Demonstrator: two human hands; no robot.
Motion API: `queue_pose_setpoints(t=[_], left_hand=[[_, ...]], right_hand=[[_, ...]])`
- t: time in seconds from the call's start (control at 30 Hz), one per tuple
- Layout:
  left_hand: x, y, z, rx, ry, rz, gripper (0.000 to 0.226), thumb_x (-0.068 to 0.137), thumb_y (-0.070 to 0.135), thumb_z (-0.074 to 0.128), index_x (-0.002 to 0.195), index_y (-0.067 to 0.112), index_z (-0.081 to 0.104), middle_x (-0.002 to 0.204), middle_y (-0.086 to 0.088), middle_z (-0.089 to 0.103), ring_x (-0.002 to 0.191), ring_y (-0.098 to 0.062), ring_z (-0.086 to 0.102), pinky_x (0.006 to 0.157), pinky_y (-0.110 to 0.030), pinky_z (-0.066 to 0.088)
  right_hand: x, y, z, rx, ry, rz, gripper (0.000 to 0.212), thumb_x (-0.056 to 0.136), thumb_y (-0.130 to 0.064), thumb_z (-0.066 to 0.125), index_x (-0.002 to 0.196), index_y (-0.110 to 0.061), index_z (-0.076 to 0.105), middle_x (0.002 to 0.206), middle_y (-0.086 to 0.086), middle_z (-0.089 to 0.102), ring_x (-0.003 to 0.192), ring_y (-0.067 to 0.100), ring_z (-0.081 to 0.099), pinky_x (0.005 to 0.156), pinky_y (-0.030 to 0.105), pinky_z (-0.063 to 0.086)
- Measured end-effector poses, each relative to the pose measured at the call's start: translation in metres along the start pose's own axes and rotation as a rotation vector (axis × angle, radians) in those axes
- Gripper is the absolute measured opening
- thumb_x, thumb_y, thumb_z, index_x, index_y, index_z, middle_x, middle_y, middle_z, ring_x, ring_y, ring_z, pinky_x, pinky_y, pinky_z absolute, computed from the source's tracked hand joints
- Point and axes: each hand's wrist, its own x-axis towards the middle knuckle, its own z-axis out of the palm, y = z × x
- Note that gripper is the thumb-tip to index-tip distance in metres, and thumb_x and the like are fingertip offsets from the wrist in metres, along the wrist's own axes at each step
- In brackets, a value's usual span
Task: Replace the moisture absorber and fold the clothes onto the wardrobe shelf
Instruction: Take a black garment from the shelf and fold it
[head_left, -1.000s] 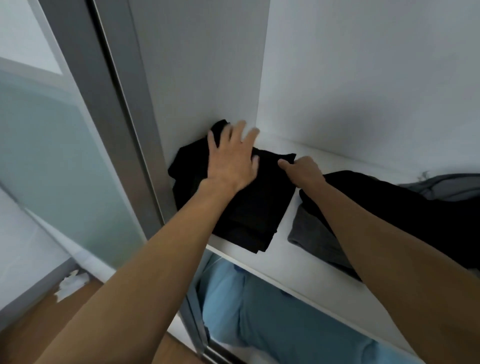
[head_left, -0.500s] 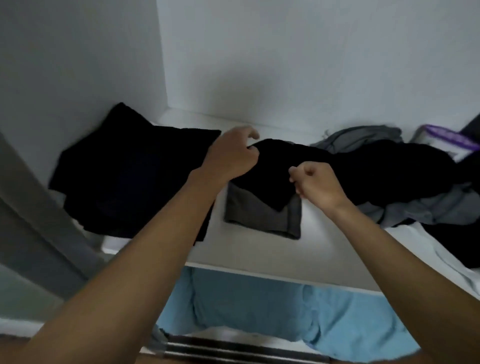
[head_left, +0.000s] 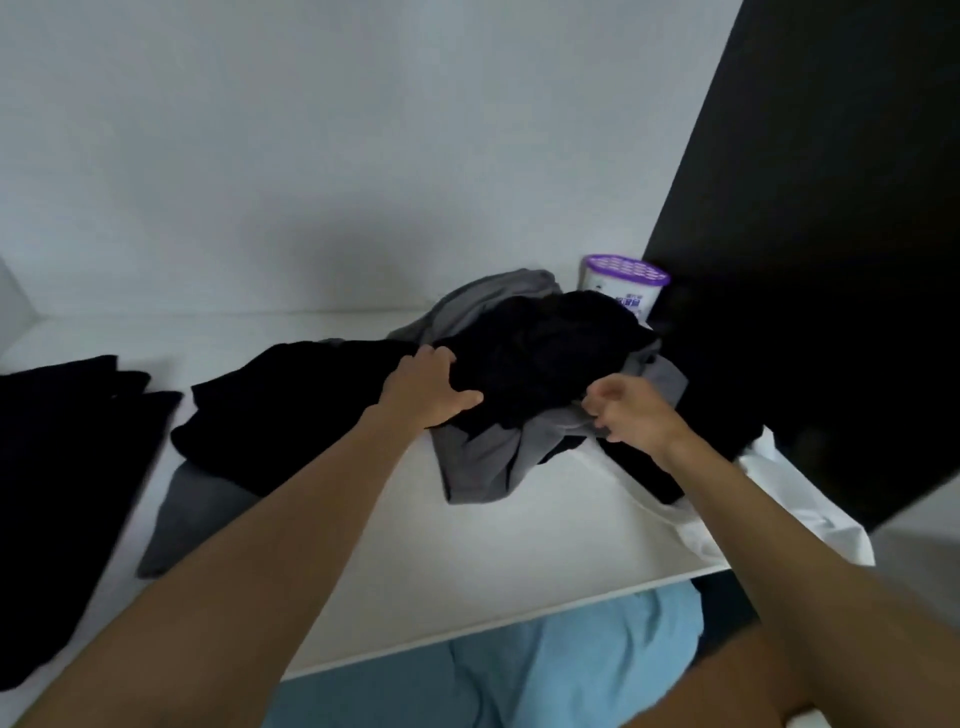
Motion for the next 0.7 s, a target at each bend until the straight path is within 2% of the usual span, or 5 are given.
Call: queue_pose_setpoints(t=[0.1,0.27,0.33,0.47,0.7], left_hand=[[0.015,0.016,0.013,0.134,0.196,0.058,0.028,0.092,0.044,0.061,0.104,0.018,0.065,0.106,-0.006,0.066,0.105,-0.030,0.061,0.088,-0.044,0.051],[0.034,0.034,0.004,-0.048,0.407,0.054,0.038,0.101,0.033,0.053,0.080,0.008,0.073,0.082,-0.007,0.071,0.079,-0.024,0.065,0.078,-0.040,0.051],[0.031,0.043,-0.013,-0.355,0.466,0.073,0.037,0.101,0.026,0.055,0.072,0.011,0.072,0.075,0.000,0.070,0.072,-0.012,0.064,0.072,-0.032,0.049],[-0.005,0.063,-0.046,-0.895,0.303,0.089,0.039,0.098,0.032,0.058,0.061,0.024,0.064,0.058,0.014,0.056,0.054,-0.002,0.051,0.054,-0.018,0.041],[-0.084,0.080,-0.091,-1.069,0.150,0.087,0.038,0.101,0.037,0.054,0.073,0.021,0.075,0.069,0.002,0.067,0.061,-0.010,0.063,0.058,-0.021,0.051]], right_hand=[[0.012,0.005,-0.013,0.159,-0.049,0.011,0.014,0.096,-0.017,0.060,0.099,-0.005,0.068,0.086,0.011,0.070,0.064,0.015,0.066,0.059,0.027,0.055],[0.043,0.002,-0.016,0.076,0.106,-0.350,0.016,0.092,-0.018,0.061,0.081,-0.024,0.070,0.077,-0.008,0.074,0.063,0.009,0.069,0.061,0.026,0.053],[0.057,0.003,-0.010,-0.029,0.185,-0.473,0.013,0.091,-0.025,0.065,0.102,-0.025,0.069,0.100,-0.011,0.071,0.082,0.010,0.067,0.078,0.033,0.055],[0.074,0.004,0.002,-0.186,0.079,-0.461,0.065,0.086,-0.035,0.069,0.143,-0.024,0.039,0.150,0.001,0.040,0.124,0.026,0.053,0.099,0.047,0.048],[0.076,-0.042,-0.007,-0.178,0.232,-0.476,0.021,0.085,-0.003,0.054,0.095,-0.014,0.069,0.104,0.016,0.070,0.101,0.038,0.065,0.071,0.036,0.045]])
